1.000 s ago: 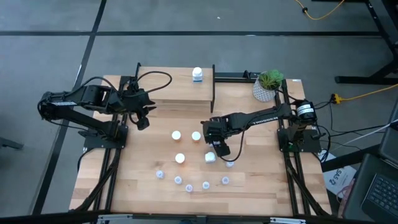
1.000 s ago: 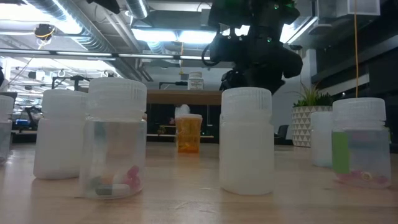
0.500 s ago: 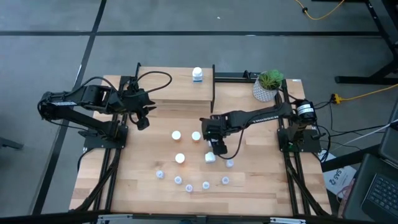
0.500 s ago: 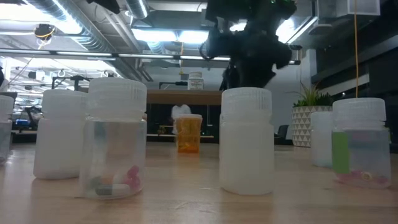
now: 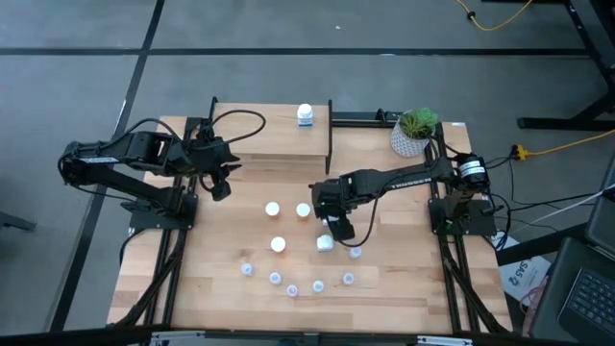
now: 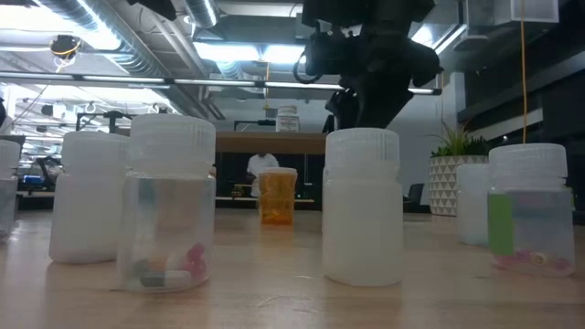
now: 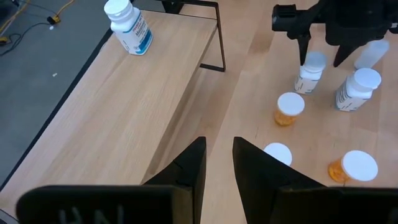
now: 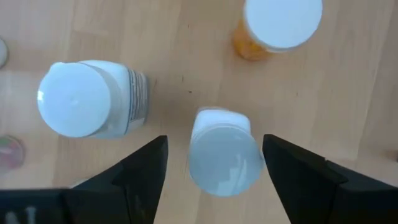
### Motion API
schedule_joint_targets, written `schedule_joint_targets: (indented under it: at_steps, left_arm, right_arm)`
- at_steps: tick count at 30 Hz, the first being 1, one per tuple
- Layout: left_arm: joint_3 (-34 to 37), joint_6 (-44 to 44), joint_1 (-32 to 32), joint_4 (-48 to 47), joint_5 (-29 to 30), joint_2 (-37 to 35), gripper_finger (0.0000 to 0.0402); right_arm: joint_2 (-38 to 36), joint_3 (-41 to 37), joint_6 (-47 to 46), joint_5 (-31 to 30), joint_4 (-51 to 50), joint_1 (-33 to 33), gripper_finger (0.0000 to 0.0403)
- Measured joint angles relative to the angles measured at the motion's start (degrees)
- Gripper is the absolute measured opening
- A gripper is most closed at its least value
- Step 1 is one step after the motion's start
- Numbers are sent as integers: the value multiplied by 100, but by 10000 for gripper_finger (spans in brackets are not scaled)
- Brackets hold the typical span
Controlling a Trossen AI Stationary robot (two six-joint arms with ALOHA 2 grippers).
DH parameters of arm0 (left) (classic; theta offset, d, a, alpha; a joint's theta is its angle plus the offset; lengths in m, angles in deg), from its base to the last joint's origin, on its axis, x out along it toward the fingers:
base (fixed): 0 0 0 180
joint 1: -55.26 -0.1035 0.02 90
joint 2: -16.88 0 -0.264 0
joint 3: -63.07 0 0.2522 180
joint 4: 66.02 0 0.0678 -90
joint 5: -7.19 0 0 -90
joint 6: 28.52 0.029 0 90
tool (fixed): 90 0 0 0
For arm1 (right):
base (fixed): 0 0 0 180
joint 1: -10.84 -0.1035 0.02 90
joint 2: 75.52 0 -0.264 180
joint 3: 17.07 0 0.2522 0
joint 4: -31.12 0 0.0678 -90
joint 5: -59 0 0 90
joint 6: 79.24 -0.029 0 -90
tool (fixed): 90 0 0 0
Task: Pick and place medicine bottles onto shelf by color
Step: Put the top blue pill bottle on the shelf aligned with the blue pill bottle
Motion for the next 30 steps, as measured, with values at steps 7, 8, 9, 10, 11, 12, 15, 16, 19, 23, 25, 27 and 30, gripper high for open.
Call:
schedule_joint_targets:
  at_steps: [7, 8, 9, 10, 11, 12, 15, 16, 19, 23, 25, 27, 30]
  left_arm:
    - [0, 0, 1, 0, 2, -2, 73]
    - [0, 0, 1, 2, 2, -2, 73]
    - [0, 0, 1, 0, 2, -1, 73]
    - [0, 0, 1, 0, 2, -2, 73]
    - [0, 0, 1, 0, 4, -2, 73]
    - [0, 0, 1, 0, 4, 0, 73]
    - [0, 0, 1, 0, 4, -1, 73]
    - [0, 0, 1, 0, 4, -1, 73]
    - [0, 0, 1, 0, 7, 0, 73]
    - [0, 0, 1, 0, 7, 0, 73]
    - [0, 0, 1, 0, 8, 0, 73]
    - [0, 0, 1, 0, 9, -1, 73]
    - [0, 0, 1, 0, 9, 0, 73]
  right_arm:
    - [68, 0, -29, -352, 21, 0, 265]
    - [107, 0, -96, -356, 13, -2, 265]
    - [163, -2, -162, -357, -22, 0, 265]
    - [216, -2, -228, -357, -21, -2, 265]
    - [260, -2, -296, -357, -20, -2, 265]
    - [302, -2, -329, -357, -23, -2, 265]
    - [334, -8, -458, -359, -22, -2, 265]
    - [334, -8, -463, -366, -17, -2, 265]
    - [341, -8, -472, -434, -39, -2, 265]
    - [341, -8, -514, -445, -38, -2, 262]
    - [341, -8, -580, -446, -35, -2, 254]
    - [341, -8, -601, -448, -38, -2, 241]
    - [341, -8, -603, -449, -37, -2, 215]
